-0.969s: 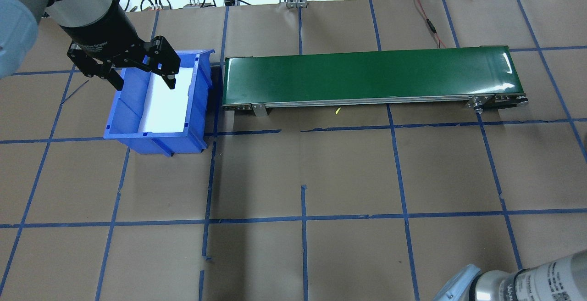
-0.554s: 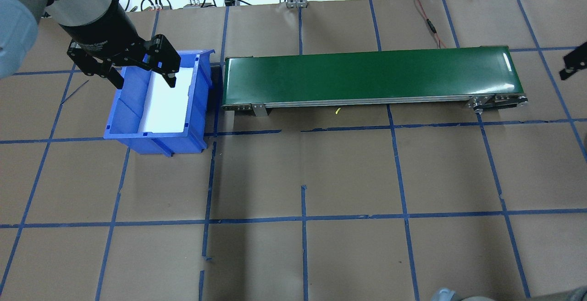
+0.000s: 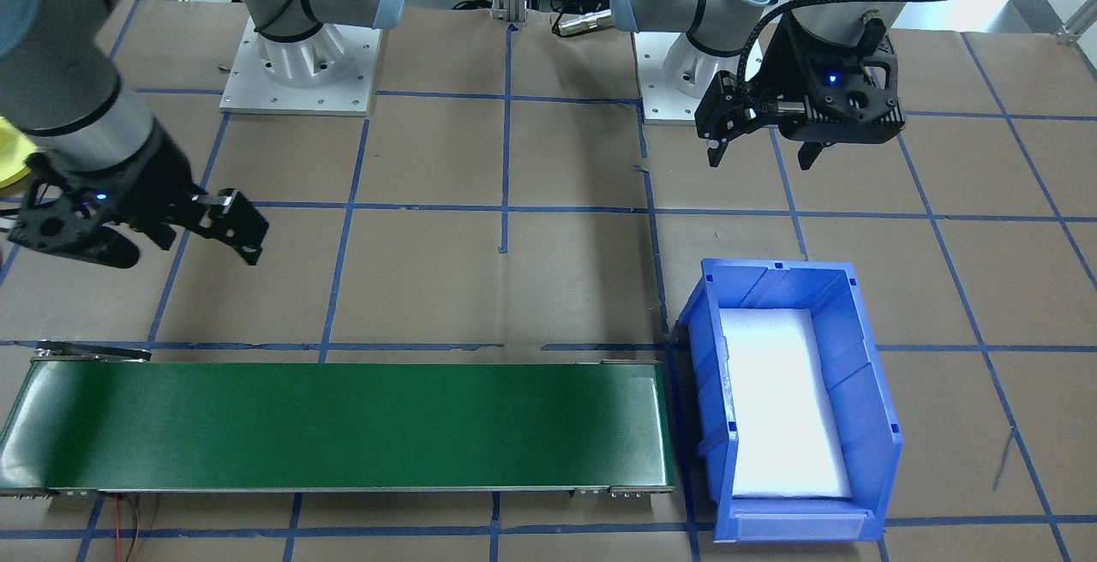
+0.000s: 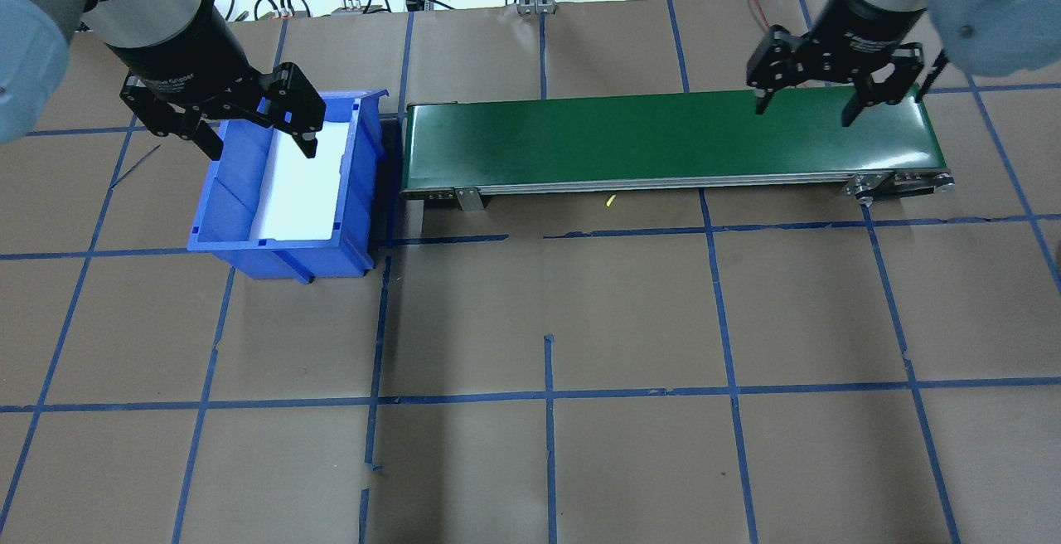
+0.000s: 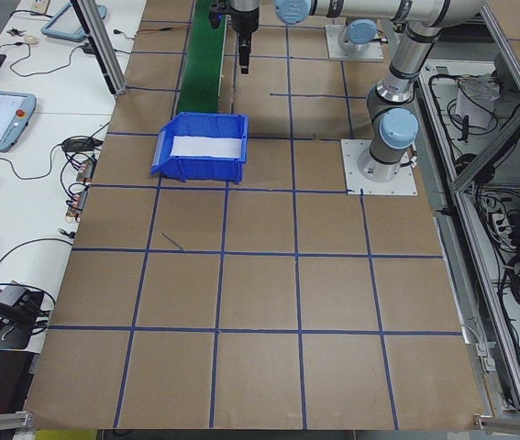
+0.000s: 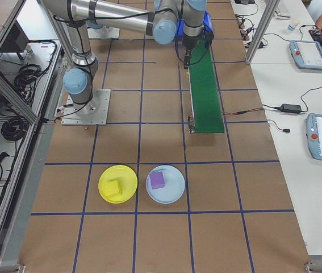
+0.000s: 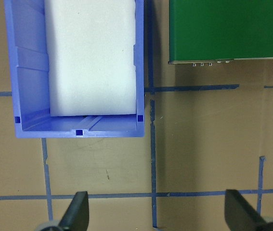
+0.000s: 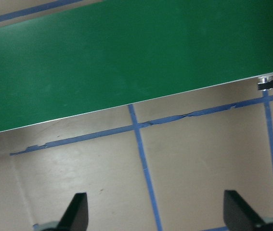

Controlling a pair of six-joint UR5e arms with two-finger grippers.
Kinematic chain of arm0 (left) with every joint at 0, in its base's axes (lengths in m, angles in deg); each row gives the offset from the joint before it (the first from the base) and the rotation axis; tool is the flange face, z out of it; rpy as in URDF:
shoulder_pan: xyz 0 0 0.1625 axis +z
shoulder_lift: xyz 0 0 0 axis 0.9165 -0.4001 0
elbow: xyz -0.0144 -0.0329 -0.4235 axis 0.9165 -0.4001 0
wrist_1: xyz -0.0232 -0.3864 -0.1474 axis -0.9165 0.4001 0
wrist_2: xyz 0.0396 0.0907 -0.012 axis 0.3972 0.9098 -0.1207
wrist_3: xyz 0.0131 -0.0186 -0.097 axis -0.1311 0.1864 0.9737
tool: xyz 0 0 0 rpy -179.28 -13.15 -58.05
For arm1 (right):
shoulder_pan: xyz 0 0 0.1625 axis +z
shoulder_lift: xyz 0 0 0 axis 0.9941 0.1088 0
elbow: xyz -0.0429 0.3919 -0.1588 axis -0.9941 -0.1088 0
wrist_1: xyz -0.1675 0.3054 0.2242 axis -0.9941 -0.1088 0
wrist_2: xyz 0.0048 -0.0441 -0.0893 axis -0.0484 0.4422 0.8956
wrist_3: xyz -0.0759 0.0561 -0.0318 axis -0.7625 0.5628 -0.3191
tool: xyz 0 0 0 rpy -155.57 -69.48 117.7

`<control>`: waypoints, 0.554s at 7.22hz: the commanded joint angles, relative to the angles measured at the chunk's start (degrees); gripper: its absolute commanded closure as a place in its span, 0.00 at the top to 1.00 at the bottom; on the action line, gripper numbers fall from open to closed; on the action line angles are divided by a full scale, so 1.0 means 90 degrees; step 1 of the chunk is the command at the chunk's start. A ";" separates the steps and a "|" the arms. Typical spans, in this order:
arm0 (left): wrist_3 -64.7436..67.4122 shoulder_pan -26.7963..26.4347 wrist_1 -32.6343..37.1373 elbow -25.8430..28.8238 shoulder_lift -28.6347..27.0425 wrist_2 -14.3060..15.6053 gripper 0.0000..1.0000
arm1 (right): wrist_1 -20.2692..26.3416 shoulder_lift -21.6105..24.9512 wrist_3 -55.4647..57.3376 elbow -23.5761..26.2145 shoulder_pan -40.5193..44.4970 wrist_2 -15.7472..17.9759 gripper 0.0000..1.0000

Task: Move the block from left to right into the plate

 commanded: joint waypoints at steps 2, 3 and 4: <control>0.0012 -0.0013 -0.0046 -0.0017 0.0000 0.0015 1.00 | 0.0395 0.0222 0.0861 -0.0191 0.0861 0.0363 1.00; 0.0032 -0.0004 -0.0046 -0.0017 -0.0009 0.0015 1.00 | 0.0638 0.0233 0.0852 -0.0278 0.0793 0.0343 1.00; 0.0051 -0.0003 -0.0046 -0.0017 0.0000 0.0006 1.00 | 0.0776 0.0291 0.0861 -0.0385 0.0802 0.0333 1.00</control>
